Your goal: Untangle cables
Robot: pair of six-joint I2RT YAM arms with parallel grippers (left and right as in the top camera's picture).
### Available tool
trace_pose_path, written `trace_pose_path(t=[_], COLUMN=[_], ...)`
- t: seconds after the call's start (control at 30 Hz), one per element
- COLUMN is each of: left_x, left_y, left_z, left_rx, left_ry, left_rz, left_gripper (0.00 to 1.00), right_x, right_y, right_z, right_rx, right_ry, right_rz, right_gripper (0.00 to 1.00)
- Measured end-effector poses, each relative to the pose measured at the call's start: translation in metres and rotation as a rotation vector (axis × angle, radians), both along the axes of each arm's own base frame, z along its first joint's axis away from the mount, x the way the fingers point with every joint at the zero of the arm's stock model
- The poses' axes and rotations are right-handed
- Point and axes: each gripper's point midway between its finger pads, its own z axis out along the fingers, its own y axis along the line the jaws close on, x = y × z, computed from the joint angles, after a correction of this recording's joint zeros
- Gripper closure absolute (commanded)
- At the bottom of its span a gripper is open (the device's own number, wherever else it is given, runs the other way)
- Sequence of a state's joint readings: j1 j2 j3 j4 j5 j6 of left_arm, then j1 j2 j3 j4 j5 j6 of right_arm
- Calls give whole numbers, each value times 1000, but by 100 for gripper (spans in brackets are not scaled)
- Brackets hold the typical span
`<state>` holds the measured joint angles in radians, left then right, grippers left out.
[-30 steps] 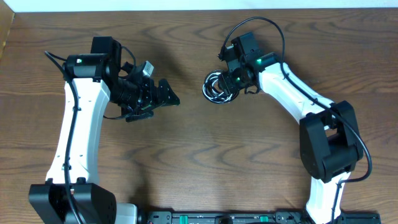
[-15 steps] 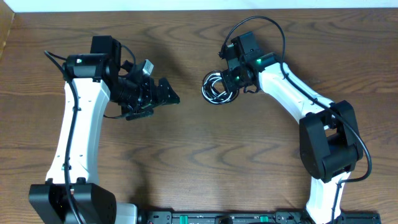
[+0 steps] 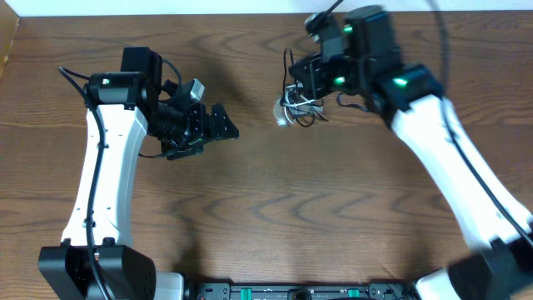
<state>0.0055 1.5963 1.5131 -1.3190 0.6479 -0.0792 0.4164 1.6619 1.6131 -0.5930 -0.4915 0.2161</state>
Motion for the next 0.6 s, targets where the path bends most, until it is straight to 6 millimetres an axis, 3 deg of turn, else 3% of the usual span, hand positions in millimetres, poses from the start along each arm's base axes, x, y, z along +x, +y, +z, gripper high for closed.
trace_pose_path(t=[0.1,0.27,0.37,0.6], left_x=[0,0,0,0], left_y=[0,0,0,0], left_z=[0,0,0,0], left_rx=[0,0,0,-5], left_ry=[1,0,1,31], left_rz=[0,0,-1,43], left_gripper=[2,2,2,2], right_x=[-22,-40,-41,-33], right_y=[-4,-9,-15,-29], right_z=[51,105,111,82], right_rx=[70,161,156,86], right_ry=[-86,-204,-217,-110], right_rz=[20,25,-9,-118], right_gripper=[99,99,99,99])
